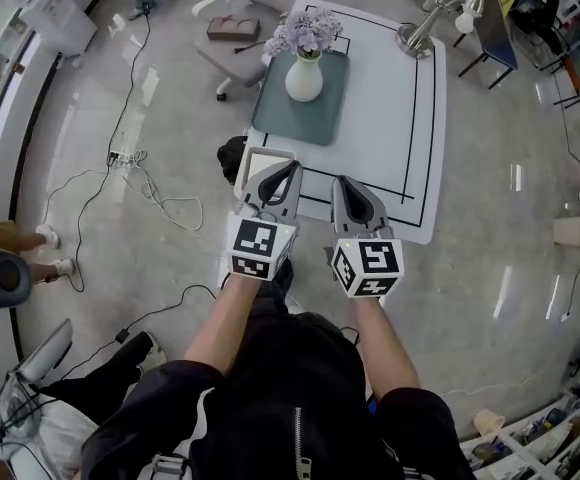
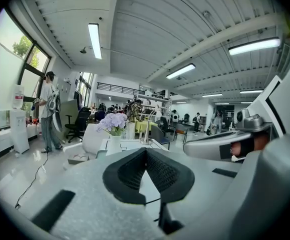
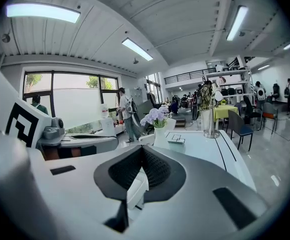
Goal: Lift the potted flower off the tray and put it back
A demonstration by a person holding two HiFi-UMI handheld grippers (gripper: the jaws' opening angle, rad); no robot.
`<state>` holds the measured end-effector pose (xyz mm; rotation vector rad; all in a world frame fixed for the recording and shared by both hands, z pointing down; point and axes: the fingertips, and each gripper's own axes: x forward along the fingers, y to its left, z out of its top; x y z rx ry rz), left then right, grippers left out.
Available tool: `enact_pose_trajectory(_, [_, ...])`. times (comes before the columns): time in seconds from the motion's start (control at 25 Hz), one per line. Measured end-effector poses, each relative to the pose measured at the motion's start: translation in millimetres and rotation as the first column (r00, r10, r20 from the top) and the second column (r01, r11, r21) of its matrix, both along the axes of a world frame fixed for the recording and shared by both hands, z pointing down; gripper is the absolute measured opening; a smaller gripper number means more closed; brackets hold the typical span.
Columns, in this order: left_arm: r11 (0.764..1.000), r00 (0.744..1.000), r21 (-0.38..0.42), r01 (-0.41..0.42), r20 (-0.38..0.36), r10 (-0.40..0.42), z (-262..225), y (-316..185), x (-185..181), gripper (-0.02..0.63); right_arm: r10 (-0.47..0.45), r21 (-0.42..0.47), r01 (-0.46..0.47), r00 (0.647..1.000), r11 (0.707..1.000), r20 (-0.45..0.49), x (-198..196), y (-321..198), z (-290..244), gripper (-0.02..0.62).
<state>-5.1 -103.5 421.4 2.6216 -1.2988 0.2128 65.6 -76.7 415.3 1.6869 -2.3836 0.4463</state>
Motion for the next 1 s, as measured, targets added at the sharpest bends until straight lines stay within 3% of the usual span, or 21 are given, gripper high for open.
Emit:
enact_pose_trajectory(0.32, [1.000, 1.000, -0.004, -0.018, -0.010, 0.018, 7, -66, -6, 0.005, 0.011, -0.003, -0.011, 1.000, 1.000, -0.017, -6, -62, 7, 0.007])
enact_pose_trajectory(0.72, [1.000, 1.000, -0.020, -0.016, -0.007, 0.016, 13, -98, -5, 0.005, 0.000, -0.005, -0.001, 1.000, 1.000, -0.012, -7, -100, 9, 0.006])
enact_pose_trajectory(1.0, [0.999, 1.000, -0.036, 0.028, 0.005, -0.028, 17, -126, 6, 0.005, -0.047, -0.015, 0.047, 0.999, 0.999, 0.004, 2, -133, 14, 0.006])
